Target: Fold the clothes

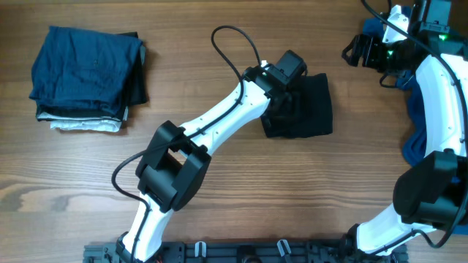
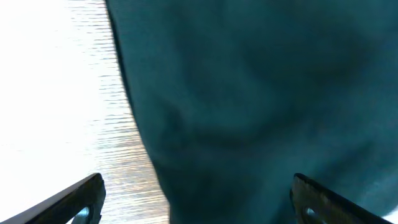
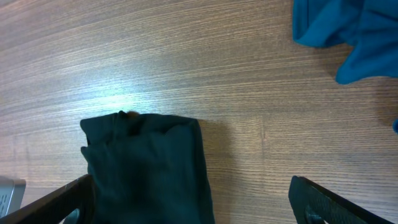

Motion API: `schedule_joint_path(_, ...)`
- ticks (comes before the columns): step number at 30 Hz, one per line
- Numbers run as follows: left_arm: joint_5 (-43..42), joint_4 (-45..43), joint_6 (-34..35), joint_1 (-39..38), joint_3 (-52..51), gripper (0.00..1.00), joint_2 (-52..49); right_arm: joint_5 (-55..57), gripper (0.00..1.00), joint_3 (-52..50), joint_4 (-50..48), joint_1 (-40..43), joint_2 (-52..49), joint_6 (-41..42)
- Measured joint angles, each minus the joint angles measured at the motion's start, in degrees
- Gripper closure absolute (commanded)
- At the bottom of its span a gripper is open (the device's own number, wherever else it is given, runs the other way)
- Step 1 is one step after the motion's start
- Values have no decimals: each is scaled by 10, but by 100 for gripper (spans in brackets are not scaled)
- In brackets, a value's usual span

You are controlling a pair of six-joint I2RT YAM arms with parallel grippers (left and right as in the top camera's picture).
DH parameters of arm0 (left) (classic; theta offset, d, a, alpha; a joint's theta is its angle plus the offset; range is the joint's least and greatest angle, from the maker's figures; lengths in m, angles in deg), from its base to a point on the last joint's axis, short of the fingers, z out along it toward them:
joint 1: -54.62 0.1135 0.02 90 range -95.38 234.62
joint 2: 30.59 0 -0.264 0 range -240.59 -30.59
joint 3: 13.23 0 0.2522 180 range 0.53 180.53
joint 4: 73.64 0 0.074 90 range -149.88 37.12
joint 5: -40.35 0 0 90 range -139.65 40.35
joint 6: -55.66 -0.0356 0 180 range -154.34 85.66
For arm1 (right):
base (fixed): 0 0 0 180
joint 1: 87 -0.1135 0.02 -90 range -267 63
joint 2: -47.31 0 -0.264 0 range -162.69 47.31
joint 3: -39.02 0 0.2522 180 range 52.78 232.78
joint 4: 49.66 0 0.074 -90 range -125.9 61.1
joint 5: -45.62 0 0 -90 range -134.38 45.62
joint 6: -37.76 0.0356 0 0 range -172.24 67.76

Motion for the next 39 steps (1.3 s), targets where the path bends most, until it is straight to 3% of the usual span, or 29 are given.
schedule_joint_path(12, 6, -96, 0, 2, -67, 4, 0, 0, 0, 0, 0, 0, 0, 0)
schedule_joint_path(25, 7, -137, 0, 3, -85, 7, -28, 0, 1, 0, 0, 0, 0, 0)
schedule_joint_path(26, 7, -136, 0, 3, -85, 11, -28, 0, 1, 0, 0, 0, 0, 0)
schedule_joint_path(29, 8, -138, 3, 2, -82, 32, -31, 0, 1, 0, 0, 0, 0, 0)
schedule_joint_path(32, 6, -144, 2, 2, -80, 34, -35, 0, 1, 0, 0, 0, 0, 0)
schedule_joint_path(35, 6, -144, 3, 2, -79, 45, -36, 0, 1, 0, 0, 0, 0, 0)
schedule_joint_path(36, 6, -144, 4, 2, -79, 52, -36, 0, 0, 0, 0, 0, 0, 0)
schedule_joint_path(38, 5, -144, 3, 2, -78, 80, -36, 0, 1, 0, 0, 0, 0, 0)
schedule_joint_path(39, 4, -143, 7, 2, -78, 89, -36, 0, 0, 0, 0, 0, 0, 0)
